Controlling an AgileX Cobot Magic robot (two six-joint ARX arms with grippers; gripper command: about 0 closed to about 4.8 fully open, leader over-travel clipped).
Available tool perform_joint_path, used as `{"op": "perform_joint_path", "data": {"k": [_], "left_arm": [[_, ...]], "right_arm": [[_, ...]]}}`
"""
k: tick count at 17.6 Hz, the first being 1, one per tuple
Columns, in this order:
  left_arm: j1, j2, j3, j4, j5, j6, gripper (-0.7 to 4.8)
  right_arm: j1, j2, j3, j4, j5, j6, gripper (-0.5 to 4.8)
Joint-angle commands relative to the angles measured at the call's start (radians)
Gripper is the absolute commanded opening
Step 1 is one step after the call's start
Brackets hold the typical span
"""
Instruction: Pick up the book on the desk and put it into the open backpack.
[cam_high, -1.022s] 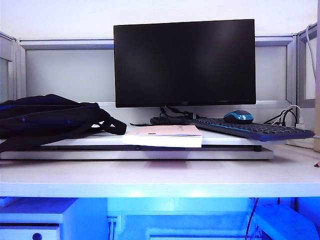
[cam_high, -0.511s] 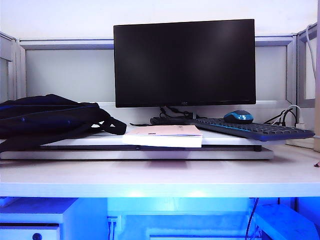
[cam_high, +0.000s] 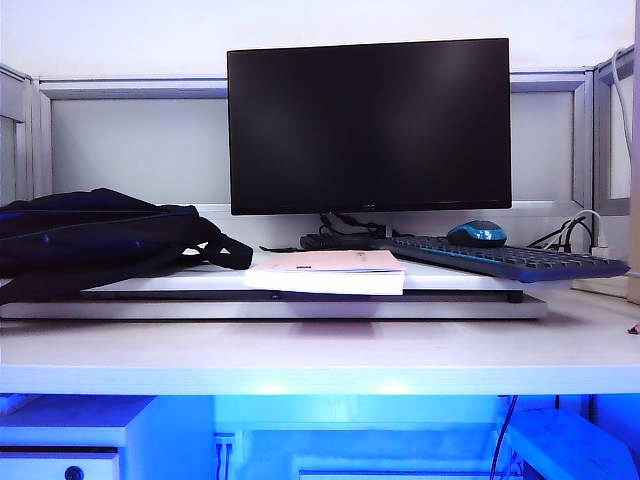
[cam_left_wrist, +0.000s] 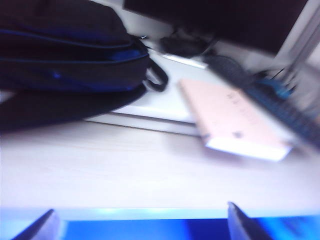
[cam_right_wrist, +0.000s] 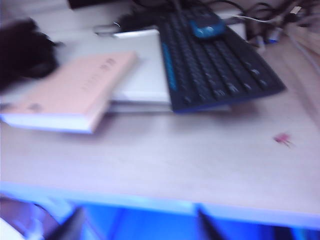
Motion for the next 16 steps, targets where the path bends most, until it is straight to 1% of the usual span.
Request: {"op": "perform_joint_path", "data": {"k": [1, 2, 5, 7, 8, 9, 10, 11, 13, 16], "left_arm": [[0.001, 0.0, 0.038, 0.027, 0.027, -0.181, 4.79], [0.0, 0.0, 0.049, 0.034, 0.038, -0.229, 4.79], [0.0, 0.0, 0.075, 0.08, 0.085, -0.361, 4.79], [0.0, 0.0, 0.085, 0.16, 0.095, -0.468, 4.79], [0.001, 0.0, 0.085, 0.207, 0.095, -0.525, 4.79], [0.001, 0.0, 0.085, 0.257, 0.093, -0.583, 4.79], [0.001, 0.0, 0.086, 0.288, 0.092, -0.62, 4.79], [0.001, 0.0, 0.094, 0.302, 0.092, -0.64, 4.79], [0.001, 0.0, 0.119, 0.3, 0.091, -0.663, 4.79], [0.001, 0.002, 0.173, 0.295, 0.067, -0.687, 4.79]], "right_arm": [[0.002, 0.0, 0.052, 0.022, -0.04, 0.126, 3.6], [0.001, 0.0, 0.068, 0.021, -0.067, 0.164, 3.77], [0.002, 0.001, 0.117, 0.017, -0.119, 0.254, 3.91], [0.001, 0.002, 0.151, -0.005, -0.122, 0.316, 4.53], [0.001, 0.005, 0.165, -0.009, -0.134, 0.362, 4.79], [0.002, 0.011, 0.181, -0.008, -0.15, 0.438, 4.79], [0.001, 0.023, 0.198, -0.006, -0.177, 0.506, 4.79], [0.002, 0.036, 0.212, -0.001, -0.21, 0.545, 4.79], [0.001, 0.08, 0.252, 0.008, -0.261, 0.566, 4.79], [0.002, 0.172, 0.32, 0.05, -0.279, 0.566, 4.79]]}}
